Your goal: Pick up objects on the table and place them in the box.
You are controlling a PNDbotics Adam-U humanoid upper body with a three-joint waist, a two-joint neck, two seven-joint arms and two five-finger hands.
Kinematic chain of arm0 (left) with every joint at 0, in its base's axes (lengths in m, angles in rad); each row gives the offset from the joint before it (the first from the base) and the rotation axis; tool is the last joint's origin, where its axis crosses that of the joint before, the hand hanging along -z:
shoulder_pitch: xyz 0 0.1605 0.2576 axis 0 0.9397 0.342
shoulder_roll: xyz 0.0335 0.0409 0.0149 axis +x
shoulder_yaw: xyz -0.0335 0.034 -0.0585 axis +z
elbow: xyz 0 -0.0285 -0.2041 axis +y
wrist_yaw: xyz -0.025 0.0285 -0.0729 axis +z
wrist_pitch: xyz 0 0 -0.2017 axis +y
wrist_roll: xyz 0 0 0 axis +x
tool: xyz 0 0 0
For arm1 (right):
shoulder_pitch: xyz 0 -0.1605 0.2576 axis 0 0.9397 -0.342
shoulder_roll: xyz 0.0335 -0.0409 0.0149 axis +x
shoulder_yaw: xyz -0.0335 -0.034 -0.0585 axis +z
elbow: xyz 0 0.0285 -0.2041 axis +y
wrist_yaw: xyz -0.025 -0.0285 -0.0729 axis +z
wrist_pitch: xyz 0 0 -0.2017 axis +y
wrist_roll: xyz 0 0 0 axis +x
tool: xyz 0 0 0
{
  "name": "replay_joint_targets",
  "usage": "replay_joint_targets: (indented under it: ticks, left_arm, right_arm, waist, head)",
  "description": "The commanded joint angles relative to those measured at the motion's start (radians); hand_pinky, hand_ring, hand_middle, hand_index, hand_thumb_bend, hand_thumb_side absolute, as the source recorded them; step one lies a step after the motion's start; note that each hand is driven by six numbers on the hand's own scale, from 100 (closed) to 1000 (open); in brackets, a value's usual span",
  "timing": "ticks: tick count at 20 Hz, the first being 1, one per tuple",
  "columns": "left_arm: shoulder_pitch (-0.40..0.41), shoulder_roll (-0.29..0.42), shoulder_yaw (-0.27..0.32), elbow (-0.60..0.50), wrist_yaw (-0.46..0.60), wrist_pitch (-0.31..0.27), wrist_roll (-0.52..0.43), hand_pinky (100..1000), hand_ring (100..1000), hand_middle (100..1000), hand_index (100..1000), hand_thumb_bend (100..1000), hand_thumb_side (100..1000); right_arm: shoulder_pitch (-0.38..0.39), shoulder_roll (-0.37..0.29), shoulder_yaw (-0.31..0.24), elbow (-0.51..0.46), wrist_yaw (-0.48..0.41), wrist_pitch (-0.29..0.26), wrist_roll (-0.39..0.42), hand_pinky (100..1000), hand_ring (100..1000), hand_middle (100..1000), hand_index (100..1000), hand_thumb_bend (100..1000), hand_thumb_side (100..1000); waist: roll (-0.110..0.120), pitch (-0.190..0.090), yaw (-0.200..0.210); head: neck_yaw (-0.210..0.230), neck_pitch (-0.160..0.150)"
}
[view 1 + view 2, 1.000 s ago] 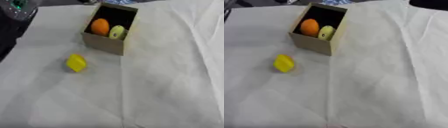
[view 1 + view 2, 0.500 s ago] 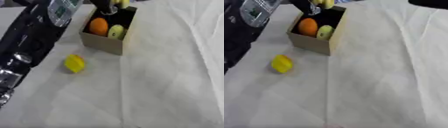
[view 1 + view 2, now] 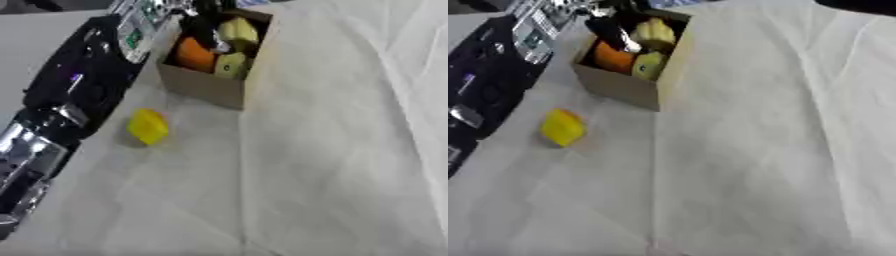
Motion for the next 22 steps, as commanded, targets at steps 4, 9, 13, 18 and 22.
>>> replay_joint_targets:
  ticks: [4,9,13,18,22]
  left_arm:
    - [-0.029,0.013,0.041,0.014,-0.04,-0.059,0.041,840,799,785,846,446,294]
    - [-0.009,0.113,-0.026,-0.103,0.073,-0.096,0.013,823,770,745,822,426,283]
    - [0.001,0.147,-0.06,-0.172,0.141,-0.06,-0.02,823,770,745,822,426,283]
    - [0.084,0.247,-0.161,-0.281,0.211,-0.108,-0.085,806,756,734,818,483,350]
    - [0.162,0.345,-0.259,-0.379,0.272,-0.158,-0.145,814,775,769,844,510,366]
  right_arm:
    - [-0.003,-0.011,-0.015,-0.015,-0.007,0.007,-0.005,888,718,669,786,100,508]
    - [0.014,-0.025,-0.018,-0.015,-0.003,0.007,-0.011,888,719,670,785,100,508]
    - [0.016,-0.027,-0.018,-0.015,-0.002,0.006,-0.012,888,719,670,785,100,508]
    - [0.049,-0.052,-0.03,-0.015,0.006,0.01,-0.025,888,717,669,784,100,509]
    - [0.052,-0.054,-0.032,-0.015,0.008,0.007,-0.031,888,716,669,784,100,509]
  waist:
    - [-0.007,-0.035,0.006]
    - [-0.001,-0.048,0.03]
    - [0.001,-0.049,0.033]
    - [0.008,-0.054,0.085]
    - [0.002,-0.052,0.091]
  head:
    - [-0.002,0.002]
    - [-0.023,0.019]
    - [-0.025,0.021]
    - [-0.087,0.015]
    - [-0.091,0.009]
